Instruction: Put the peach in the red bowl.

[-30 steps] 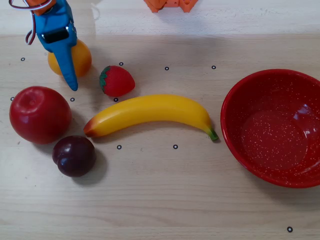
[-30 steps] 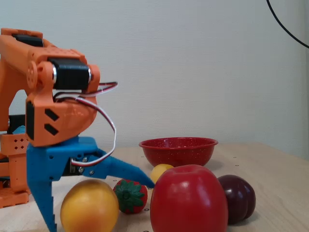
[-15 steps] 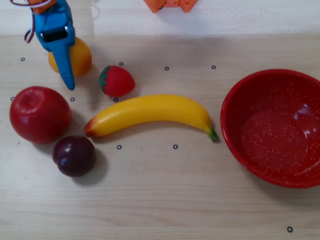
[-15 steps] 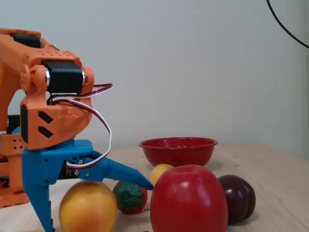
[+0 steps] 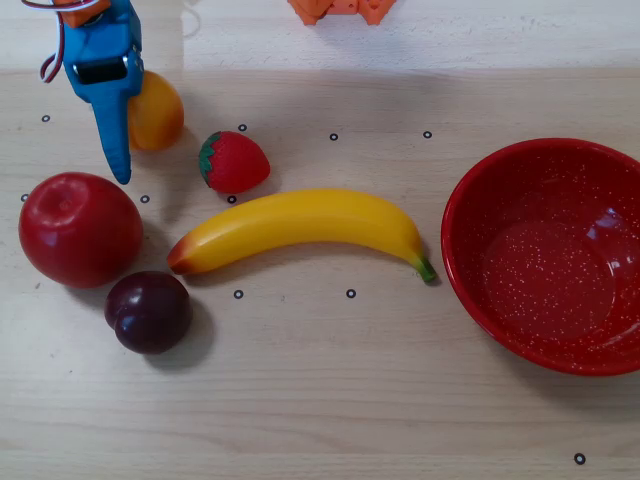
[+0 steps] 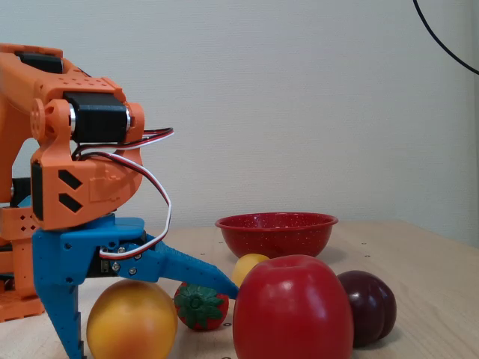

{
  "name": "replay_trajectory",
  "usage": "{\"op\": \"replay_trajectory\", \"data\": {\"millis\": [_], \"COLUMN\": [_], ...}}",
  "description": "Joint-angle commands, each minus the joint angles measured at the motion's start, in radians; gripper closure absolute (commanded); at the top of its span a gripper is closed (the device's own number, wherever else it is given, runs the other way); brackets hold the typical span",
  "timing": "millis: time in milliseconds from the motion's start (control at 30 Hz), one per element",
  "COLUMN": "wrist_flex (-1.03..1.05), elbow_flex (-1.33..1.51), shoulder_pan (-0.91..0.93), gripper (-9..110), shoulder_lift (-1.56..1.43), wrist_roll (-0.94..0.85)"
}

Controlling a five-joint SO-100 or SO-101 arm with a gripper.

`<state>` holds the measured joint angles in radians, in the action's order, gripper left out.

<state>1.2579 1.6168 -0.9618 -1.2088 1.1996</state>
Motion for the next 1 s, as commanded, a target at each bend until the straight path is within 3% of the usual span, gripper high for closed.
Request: {"op": "replay_trajectory", "data": {"millis": [0, 967], "wrist_flex": [-0.035, 0.035], "elbow_flex": [0.002, 0.009], "shoulder_pan": [0.006, 0.058], "gripper": [34, 36], "shoulder_lift": [-0.058, -0.06], "wrist_roll": [-0.023, 0.034]}}
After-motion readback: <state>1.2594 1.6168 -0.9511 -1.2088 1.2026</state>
